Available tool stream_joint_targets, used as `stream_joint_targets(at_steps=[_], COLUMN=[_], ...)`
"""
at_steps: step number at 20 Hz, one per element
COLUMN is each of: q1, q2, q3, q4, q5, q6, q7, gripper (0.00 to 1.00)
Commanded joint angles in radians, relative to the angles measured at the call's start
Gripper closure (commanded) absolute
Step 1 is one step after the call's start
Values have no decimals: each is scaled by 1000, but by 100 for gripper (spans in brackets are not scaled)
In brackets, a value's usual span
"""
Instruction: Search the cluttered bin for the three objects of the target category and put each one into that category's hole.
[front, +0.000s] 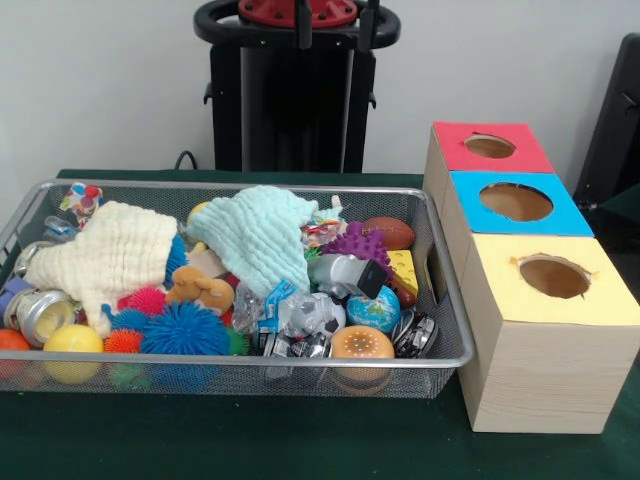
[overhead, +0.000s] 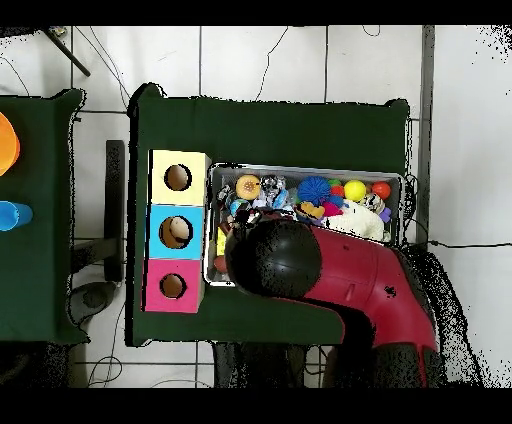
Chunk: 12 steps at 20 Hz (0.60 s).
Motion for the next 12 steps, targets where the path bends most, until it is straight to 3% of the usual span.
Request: stream_joint_targets(at_steps=[1, 12], q1=[-74, -181], q2=[-10, -39], q3=[112, 139], q4=[98, 150], q5=[7, -32], q6=[87, 58], q7=[-138, -189], gripper=[0, 0])
